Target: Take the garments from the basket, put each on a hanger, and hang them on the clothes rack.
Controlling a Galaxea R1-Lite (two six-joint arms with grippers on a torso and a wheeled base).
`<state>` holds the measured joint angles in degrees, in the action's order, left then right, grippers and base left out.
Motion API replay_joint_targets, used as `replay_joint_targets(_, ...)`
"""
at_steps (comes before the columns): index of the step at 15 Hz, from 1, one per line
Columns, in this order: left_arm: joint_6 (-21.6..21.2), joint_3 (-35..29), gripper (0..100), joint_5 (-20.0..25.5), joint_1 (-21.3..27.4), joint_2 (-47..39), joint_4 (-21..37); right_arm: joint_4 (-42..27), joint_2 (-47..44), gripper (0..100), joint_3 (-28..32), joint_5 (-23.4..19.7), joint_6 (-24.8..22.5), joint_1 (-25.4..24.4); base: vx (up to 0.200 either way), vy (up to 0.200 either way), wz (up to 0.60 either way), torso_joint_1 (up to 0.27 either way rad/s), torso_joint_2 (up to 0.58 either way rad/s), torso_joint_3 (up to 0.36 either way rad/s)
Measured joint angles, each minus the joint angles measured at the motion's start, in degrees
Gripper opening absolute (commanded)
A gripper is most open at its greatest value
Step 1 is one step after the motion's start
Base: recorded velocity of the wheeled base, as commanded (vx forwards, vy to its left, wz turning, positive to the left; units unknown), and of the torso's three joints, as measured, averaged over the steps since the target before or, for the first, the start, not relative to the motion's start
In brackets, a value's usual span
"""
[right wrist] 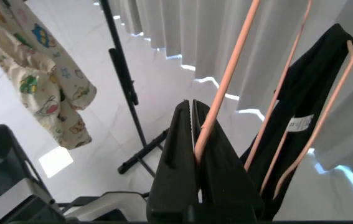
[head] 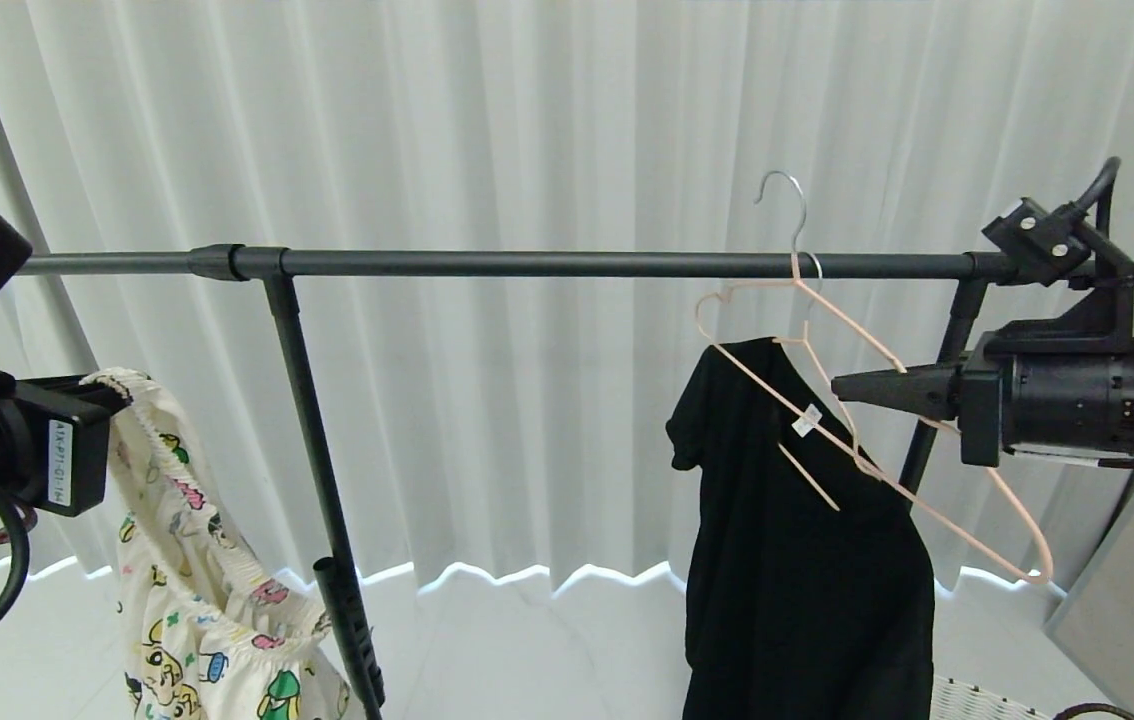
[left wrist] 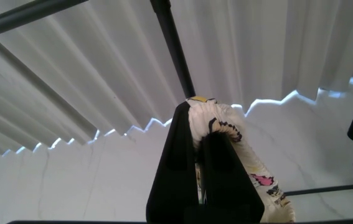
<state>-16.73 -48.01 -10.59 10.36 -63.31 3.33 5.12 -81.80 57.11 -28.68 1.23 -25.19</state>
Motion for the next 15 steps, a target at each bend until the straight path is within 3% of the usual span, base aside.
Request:
replay_joint_targets(2, -0.13, 0.02, 0, 0.0, 0.0, 0.0, 0.01, -0.33, 3.57, 0, -2.16, 0.2, -0.06, -0.22, 0.0, 0.0, 0.0, 0.0, 0.0, 0.0)
replay_joint_targets(5, -0.29, 0.02, 0, -0.02, -0.06, -0.02, -0.02, -0.72, 8.98, 0, -5.27, 1.07, -1.41, -0.28, -0.2, 0.0, 0.0, 0.006, 0.0, -0.001)
replay_joint_targets(10, -0.27, 0.02, 0, -0.02, -0.06, -0.12, -0.02, -7.39, 13.06, 0, -5.22, 1.18, -9.92, 0.6, -0.2, 0.0, 0.0, -0.001, 0.0, 0.005)
replay_joint_targets(13, -0.24, 0.27, 0, -0.02, -0.02, -0.22, 0.0, -7.63, 14.04, 0, -5.02, 0.24, -9.52, 0.09, -0.2, 0.0, 0.0, 0.006, 0.01, 0.001)
replay_joint_targets(15, -0.29, 0.57, 0, -0.02, -0.02, -0.28, 0.0, -8.46, 14.69, 0, -5.02, -1.67, -6.67, -1.62, -0.2, 0.0, 0.0, 0.005, 0.01, 0.0)
